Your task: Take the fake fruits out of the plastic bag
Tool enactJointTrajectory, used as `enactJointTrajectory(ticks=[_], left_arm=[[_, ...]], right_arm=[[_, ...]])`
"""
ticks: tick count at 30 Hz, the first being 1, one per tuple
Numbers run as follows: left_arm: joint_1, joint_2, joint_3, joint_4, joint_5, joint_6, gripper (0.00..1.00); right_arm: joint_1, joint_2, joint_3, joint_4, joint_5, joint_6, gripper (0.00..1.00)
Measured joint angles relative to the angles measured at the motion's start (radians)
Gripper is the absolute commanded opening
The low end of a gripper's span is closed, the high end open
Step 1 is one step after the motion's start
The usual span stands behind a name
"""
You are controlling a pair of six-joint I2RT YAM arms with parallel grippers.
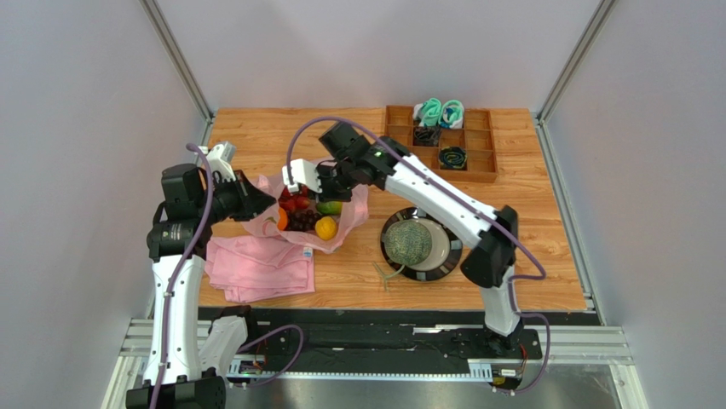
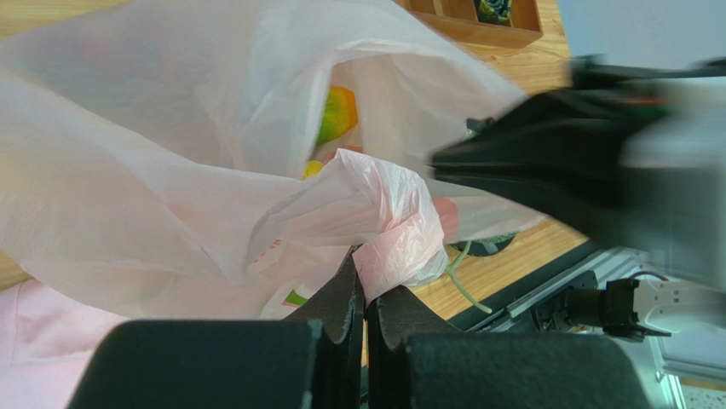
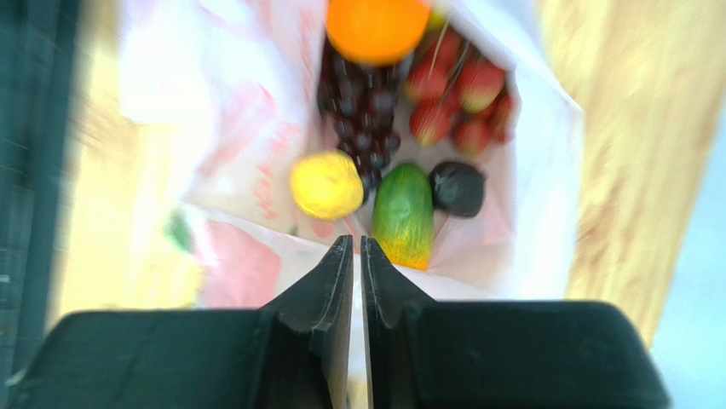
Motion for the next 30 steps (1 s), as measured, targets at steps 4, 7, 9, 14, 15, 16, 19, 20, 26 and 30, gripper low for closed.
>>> enactJointTrajectory(ticks=[4,7,9,14,15,16,19,20,26,30], left_arm=[[0.000,0.019,0.000,0.014,0.000,-0.002,0.00],[0.000,0.021,0.001,0.016,0.001,-0.013,0.00],[0.000,0.019,0.006,0.010,0.011,-0.014,0.00],[0.001,-0.011,0.074,-0.073,0.066,0.010,0.00],[0.001,-0.021,0.091,-0.097,0.072,0.021,0.00],[0.001,-0.032,0.105,-0.123,0.066,0.038,0.00],[0.006,-0.058,0.129,-0.205,0.079,0.079,0.00],[0.006,-0.065,0.133,-0.238,0.080,0.095,0.00],[0.006,-0.080,0.163,-0.348,0.074,0.154,0.00],[0.006,-0.085,0.164,-0.371,0.071,0.166,0.00]], right_arm=[[0.011,-0.145,-0.028,0.023,-0.064,0.058,0.13],[0.019,-0.156,-0.053,0.051,-0.052,0.086,0.12],[0.024,-0.108,-0.050,0.057,-0.031,0.104,0.12],[0.042,0.069,-0.051,0.066,0.072,0.165,0.13],[0.045,0.085,-0.064,0.074,0.097,0.171,0.13],[0.048,0.100,-0.079,0.081,0.120,0.173,0.13],[0.062,0.141,-0.076,0.101,0.209,0.179,0.13],[0.066,0.159,-0.060,0.105,0.241,0.179,0.13],[0.073,0.238,0.013,0.131,0.364,0.158,0.21],[0.073,0.267,0.032,0.132,0.412,0.121,0.41]])
